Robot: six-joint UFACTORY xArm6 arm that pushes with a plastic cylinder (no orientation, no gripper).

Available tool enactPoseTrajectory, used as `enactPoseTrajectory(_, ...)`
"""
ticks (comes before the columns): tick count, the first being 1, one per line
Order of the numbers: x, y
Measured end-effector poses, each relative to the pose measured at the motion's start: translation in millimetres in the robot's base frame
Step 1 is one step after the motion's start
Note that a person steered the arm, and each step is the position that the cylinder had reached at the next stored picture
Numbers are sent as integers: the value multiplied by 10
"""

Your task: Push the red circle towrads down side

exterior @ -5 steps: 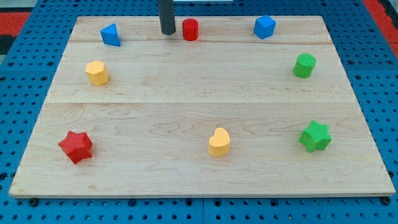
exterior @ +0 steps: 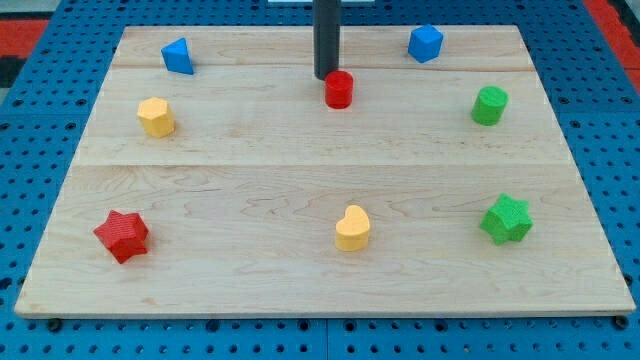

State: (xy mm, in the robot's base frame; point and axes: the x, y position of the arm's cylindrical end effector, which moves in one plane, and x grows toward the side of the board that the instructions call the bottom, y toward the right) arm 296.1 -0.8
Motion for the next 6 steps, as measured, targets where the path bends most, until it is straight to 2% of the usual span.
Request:
enactPoseTrajectory(3, 553, 641)
enactPoseTrajectory(4, 480, 741)
enactPoseTrajectory(5, 208, 1033)
enactPoseTrajectory(6, 174, 1586)
